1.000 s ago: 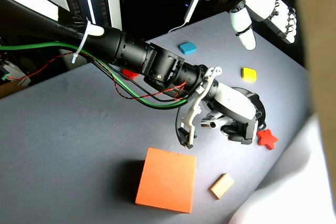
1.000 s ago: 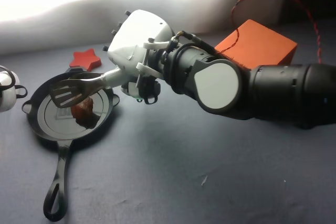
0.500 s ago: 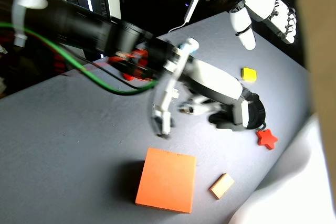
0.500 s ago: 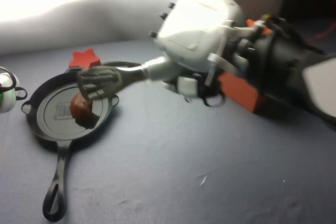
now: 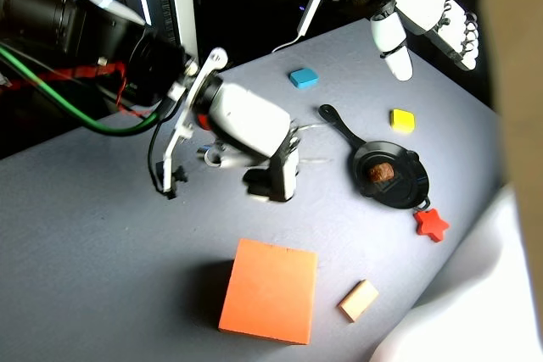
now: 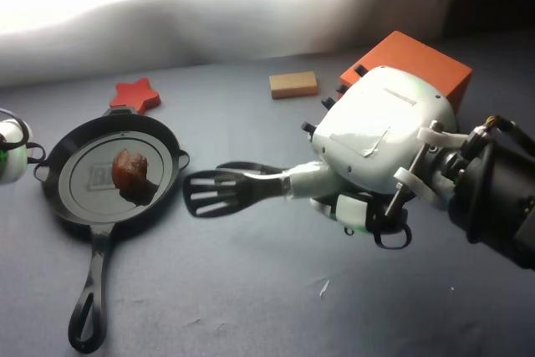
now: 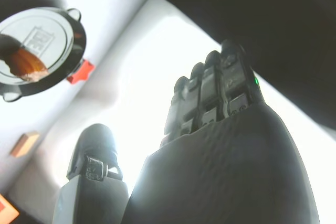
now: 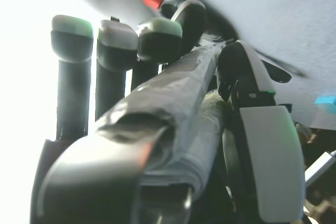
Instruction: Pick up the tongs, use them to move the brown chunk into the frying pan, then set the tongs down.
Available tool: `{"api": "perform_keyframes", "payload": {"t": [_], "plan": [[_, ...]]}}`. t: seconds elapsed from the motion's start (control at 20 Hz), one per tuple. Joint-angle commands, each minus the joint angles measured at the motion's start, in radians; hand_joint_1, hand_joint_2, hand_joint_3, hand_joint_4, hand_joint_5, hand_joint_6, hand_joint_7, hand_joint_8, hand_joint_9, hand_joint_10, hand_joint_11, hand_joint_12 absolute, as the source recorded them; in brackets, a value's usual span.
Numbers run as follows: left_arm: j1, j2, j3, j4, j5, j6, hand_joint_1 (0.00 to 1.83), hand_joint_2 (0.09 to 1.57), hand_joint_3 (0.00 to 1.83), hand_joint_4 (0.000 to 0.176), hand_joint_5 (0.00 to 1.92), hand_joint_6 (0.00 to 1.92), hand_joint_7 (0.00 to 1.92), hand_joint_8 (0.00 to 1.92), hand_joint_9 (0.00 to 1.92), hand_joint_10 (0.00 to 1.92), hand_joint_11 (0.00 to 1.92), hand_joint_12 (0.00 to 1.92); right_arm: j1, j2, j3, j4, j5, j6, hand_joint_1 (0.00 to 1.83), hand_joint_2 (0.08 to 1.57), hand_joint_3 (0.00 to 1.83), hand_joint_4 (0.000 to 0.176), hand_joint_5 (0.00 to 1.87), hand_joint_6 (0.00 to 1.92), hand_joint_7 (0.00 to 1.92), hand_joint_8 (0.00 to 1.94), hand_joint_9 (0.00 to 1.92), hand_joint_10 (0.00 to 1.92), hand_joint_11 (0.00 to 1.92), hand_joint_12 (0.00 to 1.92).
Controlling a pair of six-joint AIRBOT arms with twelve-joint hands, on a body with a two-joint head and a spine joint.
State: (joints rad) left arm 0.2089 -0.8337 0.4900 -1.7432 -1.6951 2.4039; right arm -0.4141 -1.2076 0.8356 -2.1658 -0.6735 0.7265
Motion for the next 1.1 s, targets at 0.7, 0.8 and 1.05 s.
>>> {"api": "perform_keyframes", "payload": {"t": [0.7,0.8,1.05], "plan": [[0.031,0.024,0.111,0.17,0.625,-0.042,0.03,1.3,0.0,0.03,0.01,0.0,0.02,0.0,0.0,0.0,0.0,0.09,-0.089,-0.11,0.092,-0.139,-0.099,0.059,0.19,1.26,0.0,0.0,0.38,0.53,0.56,0.4,0.39,0.97,0.06,1.63],[0.03,0.023,0.117,0.214,0.655,-0.043,0.05,1.29,0.0,0.029,0.01,0.0,0.02,0.0,0.0,0.0,0.0,0.1,-0.098,-0.1,0.081,-0.139,-0.091,0.05,0.15,1.24,0.0,0.0,0.34,0.4,0.54,0.19,0.36,0.78,0.0,1.54],[0.016,0.023,0.103,0.256,0.774,-0.041,0.04,1.29,0.0,0.032,0.0,0.0,0.01,0.0,0.0,0.0,0.0,0.09,-0.115,-0.055,0.014,-0.138,-0.08,0.038,0.17,1.13,0.0,0.0,0.23,0.12,0.38,0.0,0.27,0.28,0.0,1.1]]}}
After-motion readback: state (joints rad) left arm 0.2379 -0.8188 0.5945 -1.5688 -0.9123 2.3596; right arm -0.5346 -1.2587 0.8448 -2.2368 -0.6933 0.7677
